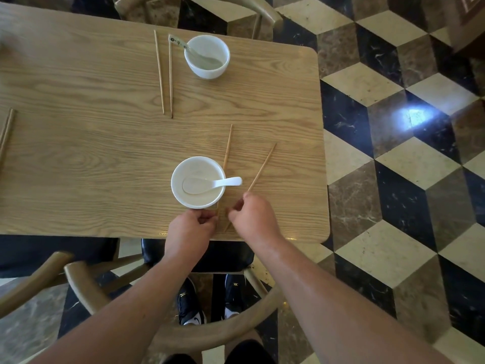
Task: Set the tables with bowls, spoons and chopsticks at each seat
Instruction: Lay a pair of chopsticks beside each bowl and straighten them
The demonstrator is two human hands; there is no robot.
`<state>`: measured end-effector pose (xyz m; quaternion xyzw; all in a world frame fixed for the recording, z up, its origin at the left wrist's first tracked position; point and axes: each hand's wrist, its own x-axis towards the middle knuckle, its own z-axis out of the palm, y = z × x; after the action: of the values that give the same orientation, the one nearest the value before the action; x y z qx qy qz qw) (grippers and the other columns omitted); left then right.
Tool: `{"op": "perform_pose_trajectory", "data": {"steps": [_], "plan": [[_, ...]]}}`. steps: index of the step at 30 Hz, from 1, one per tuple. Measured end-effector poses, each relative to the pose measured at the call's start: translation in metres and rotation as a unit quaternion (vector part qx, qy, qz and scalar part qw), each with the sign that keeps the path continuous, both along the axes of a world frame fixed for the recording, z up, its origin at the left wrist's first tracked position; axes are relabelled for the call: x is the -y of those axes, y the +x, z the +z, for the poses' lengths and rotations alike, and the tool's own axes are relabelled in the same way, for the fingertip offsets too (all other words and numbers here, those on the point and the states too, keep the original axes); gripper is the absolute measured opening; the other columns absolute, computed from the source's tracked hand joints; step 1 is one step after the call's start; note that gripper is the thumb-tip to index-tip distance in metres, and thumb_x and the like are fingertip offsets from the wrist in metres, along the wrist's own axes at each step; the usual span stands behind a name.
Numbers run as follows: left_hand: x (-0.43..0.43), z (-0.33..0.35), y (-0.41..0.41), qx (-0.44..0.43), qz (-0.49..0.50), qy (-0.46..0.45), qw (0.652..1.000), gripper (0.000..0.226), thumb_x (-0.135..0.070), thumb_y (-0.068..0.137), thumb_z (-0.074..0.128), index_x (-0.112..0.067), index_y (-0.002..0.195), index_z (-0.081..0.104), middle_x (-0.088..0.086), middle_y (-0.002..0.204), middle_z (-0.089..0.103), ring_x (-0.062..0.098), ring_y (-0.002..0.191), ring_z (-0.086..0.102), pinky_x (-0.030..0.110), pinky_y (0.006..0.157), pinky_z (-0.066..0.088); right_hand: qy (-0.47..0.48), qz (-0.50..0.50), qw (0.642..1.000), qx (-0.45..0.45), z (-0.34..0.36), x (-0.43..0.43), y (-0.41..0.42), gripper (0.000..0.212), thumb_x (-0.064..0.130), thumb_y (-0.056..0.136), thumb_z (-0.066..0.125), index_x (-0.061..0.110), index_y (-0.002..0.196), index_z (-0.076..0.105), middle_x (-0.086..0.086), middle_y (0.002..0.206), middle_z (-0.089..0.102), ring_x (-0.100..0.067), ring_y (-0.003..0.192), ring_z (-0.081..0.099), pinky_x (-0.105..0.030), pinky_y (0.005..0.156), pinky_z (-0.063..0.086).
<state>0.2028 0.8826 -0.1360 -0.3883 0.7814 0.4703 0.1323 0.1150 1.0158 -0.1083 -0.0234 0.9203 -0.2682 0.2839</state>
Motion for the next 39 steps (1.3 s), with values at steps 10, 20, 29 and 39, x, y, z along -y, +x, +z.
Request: {"op": "perform_pose_trajectory", "data": {"steps": [10,20,29,39], "plan": [[0.002,0.0,-0.002,0.003,-0.01,-0.006,1.0,0.016,-0.035,0.095,0.076,-0.041,0.08,0.072,-0.017,0.077,0.075,-0.002,0.076,0.067,0.022,0.063,0.046,0.013,-0.043,0.999,-0.001,-0.005,-0.004,0.013,0.023,0.03,0.091,0.077,0.018,0.097,0.059,0.005,0.084,0.069,-0.022,0.078,0.07,-0.034,0.061,0.05],[0.003,0.0,-0.004,0.015,-0.018,-0.008,1.0,0.022,-0.035,0.093,0.078,-0.043,0.075,0.07,-0.02,0.077,0.075,-0.004,0.076,0.066,0.019,0.061,0.044,0.018,-0.065,0.997,0.035,-0.008,0.005,0.001,0.007,0.027,0.095,0.073,0.021,0.091,0.07,0.004,0.081,0.071,-0.023,0.079,0.071,-0.032,0.064,0.052],[0.004,-0.002,-0.004,0.01,-0.028,-0.014,0.999,0.008,-0.035,0.093,0.076,-0.037,0.087,0.081,-0.021,0.075,0.074,-0.005,0.074,0.064,0.019,0.06,0.041,-0.014,-0.077,0.996,0.045,-0.012,0.016,-0.001,0.018,0.035,0.097,0.076,0.018,0.094,0.072,0.0,0.077,0.072,-0.021,0.069,0.068,-0.027,0.051,0.039],[0.004,-0.001,-0.003,0.009,-0.03,-0.007,0.999,0.02,-0.035,0.093,0.077,-0.043,0.075,0.074,-0.022,0.075,0.075,-0.004,0.075,0.066,0.018,0.061,0.042,0.003,-0.056,0.996,0.074,-0.014,0.018,0.004,0.007,0.019,0.092,0.071,0.015,0.095,0.076,-0.006,0.09,0.078,-0.029,0.087,0.074,-0.034,0.073,0.059]]}}
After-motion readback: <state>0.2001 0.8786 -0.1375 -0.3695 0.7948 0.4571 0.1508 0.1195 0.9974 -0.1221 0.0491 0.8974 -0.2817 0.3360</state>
